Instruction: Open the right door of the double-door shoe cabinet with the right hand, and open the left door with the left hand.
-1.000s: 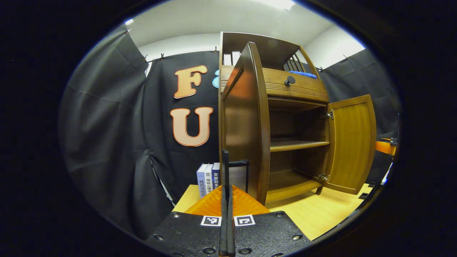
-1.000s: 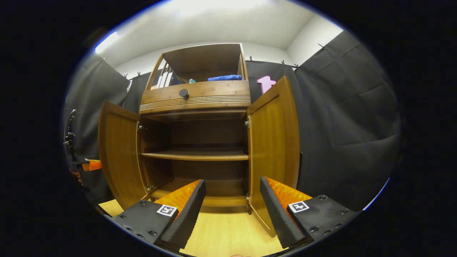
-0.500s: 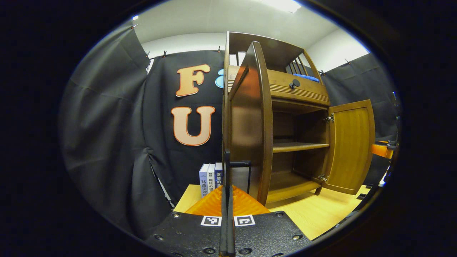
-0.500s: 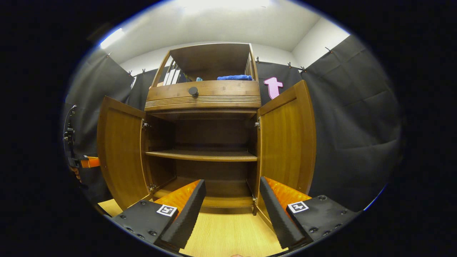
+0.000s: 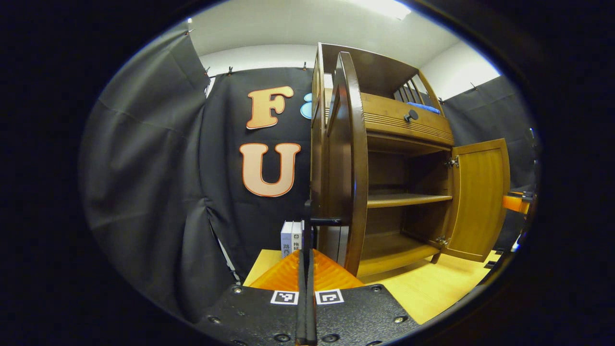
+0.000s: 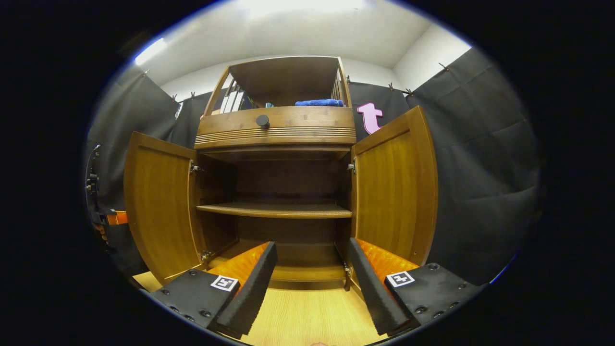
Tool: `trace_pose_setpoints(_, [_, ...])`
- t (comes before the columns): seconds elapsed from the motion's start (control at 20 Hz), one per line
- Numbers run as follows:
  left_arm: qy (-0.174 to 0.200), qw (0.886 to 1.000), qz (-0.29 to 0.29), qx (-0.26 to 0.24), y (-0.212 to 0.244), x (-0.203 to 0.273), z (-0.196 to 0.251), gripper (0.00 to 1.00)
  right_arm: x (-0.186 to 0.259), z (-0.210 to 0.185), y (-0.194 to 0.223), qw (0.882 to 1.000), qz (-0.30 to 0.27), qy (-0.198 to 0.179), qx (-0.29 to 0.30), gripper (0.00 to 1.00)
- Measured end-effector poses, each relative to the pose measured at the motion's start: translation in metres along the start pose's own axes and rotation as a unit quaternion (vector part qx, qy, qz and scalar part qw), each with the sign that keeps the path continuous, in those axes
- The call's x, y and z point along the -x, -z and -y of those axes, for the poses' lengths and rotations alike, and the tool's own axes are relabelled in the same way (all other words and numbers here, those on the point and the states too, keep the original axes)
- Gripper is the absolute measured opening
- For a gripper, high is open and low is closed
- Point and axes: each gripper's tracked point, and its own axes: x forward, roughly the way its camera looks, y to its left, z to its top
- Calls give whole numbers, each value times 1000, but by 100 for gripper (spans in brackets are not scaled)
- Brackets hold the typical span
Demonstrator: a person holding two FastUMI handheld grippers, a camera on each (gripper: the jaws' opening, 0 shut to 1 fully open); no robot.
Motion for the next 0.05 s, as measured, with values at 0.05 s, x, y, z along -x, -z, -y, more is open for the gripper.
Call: trace_pose_setpoints(0.05, [1, 1000, -1, 0, 0, 0, 1, 0, -2, -3, 2, 1000, -3, -2, -3, 89])
